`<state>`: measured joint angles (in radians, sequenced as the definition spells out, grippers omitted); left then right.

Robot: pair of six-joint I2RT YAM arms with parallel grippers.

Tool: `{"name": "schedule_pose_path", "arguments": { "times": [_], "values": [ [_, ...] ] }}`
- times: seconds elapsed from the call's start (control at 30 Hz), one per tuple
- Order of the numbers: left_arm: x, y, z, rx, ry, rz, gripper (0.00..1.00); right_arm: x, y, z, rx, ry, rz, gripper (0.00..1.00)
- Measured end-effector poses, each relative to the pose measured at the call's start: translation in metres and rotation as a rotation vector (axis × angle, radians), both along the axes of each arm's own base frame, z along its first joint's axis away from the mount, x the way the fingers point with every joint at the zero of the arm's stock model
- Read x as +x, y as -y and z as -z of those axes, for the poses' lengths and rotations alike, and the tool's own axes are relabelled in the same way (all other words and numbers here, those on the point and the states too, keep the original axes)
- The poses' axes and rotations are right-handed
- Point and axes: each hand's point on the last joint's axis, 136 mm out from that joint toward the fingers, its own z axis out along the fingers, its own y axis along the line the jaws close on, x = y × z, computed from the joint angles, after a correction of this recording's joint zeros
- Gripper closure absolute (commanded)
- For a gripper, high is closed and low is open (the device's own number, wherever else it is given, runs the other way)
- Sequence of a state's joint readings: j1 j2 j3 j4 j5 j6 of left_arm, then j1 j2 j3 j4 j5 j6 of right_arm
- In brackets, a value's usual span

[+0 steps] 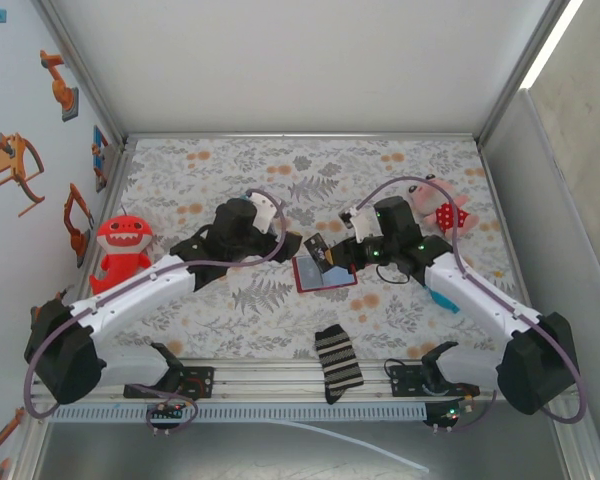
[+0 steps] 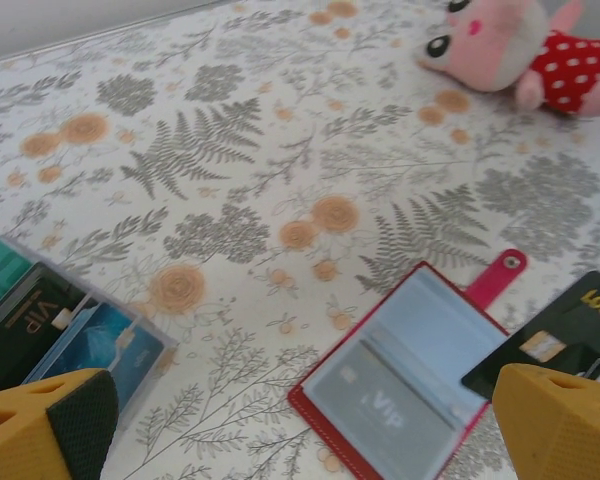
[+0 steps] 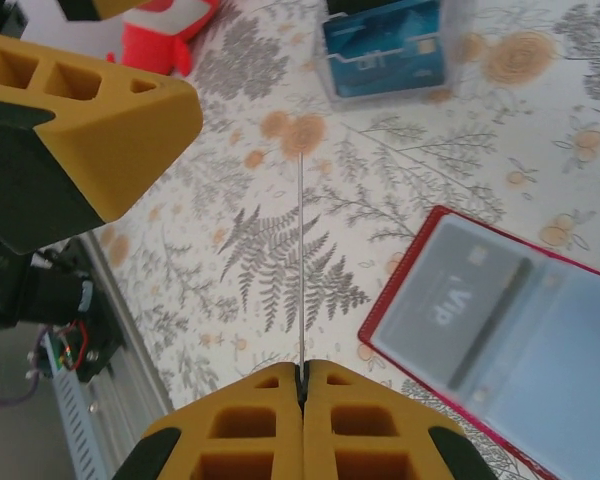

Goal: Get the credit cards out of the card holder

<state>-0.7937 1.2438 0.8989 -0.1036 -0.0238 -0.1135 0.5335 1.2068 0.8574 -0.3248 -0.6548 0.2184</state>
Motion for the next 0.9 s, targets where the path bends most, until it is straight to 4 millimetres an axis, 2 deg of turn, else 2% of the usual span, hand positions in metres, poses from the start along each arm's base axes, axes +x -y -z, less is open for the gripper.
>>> {"name": "schedule_pose_path", "arguments": {
  "times": [0.13,0.33,0.47,0.53,0.7,0.77,0.9],
  "values": [
    [-0.016,0.006,-0.013,-0.025,0.013,0.111,0.03,-0.010,-0.008,-0.011,0.010,0.031,-0.095,1.00],
    [-0.040,0.019,-0.012,-0.043,-0.017,0.273,0.01,-0.029,-0.016,-0.018,0.010,0.053,-0.225,1.00],
    [-0.053,0.028,-0.010,-0.064,-0.044,0.365,0.13,-0.041,-0.019,-0.019,0.002,0.060,-0.291,1.00],
    [-0.058,0.031,-0.007,-0.068,-0.057,0.403,0.14,-0.045,-0.019,-0.019,0.001,0.065,-0.313,1.00],
    [-0.074,0.037,0.000,-0.080,-0.113,0.504,0.33,-0.050,-0.019,-0.022,0.002,0.083,-0.355,1.00],
    [-0.082,0.039,0.004,-0.085,-0.146,0.548,0.52,-0.052,-0.018,-0.022,0.002,0.092,-0.372,1.00],
    [-0.094,0.041,0.008,-0.096,-0.186,0.610,0.82,-0.055,-0.017,-0.021,-0.003,0.101,-0.392,1.00]
  ]
}}
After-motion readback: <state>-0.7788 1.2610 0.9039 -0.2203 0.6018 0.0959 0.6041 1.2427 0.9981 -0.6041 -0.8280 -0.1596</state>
